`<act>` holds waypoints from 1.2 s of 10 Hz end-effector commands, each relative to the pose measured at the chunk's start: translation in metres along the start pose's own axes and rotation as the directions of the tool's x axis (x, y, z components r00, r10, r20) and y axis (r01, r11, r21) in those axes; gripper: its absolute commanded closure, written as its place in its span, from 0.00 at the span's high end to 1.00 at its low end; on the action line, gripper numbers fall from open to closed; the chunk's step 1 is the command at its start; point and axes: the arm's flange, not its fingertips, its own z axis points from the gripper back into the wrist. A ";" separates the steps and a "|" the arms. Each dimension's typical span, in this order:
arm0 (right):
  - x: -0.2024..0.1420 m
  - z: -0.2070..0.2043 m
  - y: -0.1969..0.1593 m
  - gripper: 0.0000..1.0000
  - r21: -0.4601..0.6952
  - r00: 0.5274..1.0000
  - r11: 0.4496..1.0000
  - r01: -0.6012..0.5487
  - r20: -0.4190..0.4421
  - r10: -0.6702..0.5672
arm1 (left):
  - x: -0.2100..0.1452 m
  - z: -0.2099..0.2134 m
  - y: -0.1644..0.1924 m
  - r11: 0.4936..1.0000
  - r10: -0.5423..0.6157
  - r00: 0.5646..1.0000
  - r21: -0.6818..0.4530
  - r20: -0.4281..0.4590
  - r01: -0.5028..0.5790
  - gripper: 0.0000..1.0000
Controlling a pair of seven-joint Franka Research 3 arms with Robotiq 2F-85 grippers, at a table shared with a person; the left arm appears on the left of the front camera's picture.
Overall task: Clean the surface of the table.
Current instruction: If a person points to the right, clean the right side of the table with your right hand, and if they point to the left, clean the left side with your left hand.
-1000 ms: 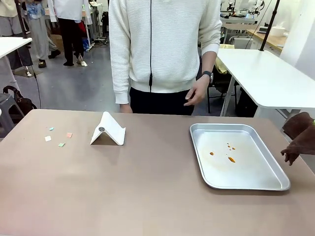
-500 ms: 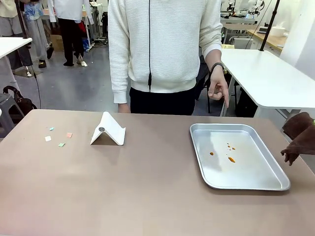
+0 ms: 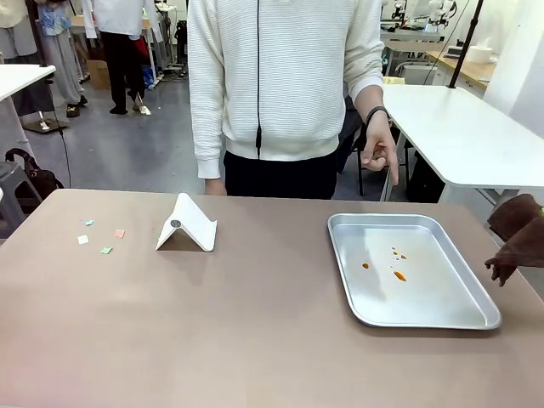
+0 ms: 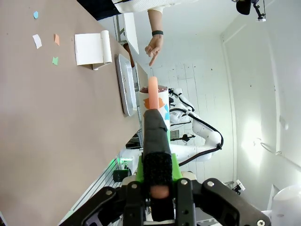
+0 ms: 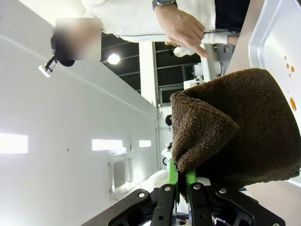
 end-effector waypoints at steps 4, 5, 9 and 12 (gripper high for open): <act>-0.003 -0.017 0.011 0.07 -0.106 0.999 0.993 -0.054 -0.002 0.054 | -0.004 0.001 -0.004 1.000 -0.015 1.000 -0.011 -0.009 0.015 0.00; -0.005 -0.032 0.022 0.07 -0.153 0.995 0.983 -0.105 -0.020 0.103 | -0.004 0.001 -0.004 1.000 -0.015 1.000 -0.011 -0.009 0.015 0.00; 0.011 -0.112 0.035 0.07 -0.510 0.974 0.830 -0.226 -0.097 0.206 | -0.004 0.001 -0.004 1.000 -0.015 1.000 -0.011 -0.009 0.015 0.00; 0.032 -0.148 0.030 0.07 -0.660 0.960 0.701 -0.271 -0.133 0.246 | -0.004 0.001 -0.004 1.000 -0.015 1.000 -0.011 -0.009 0.015 0.00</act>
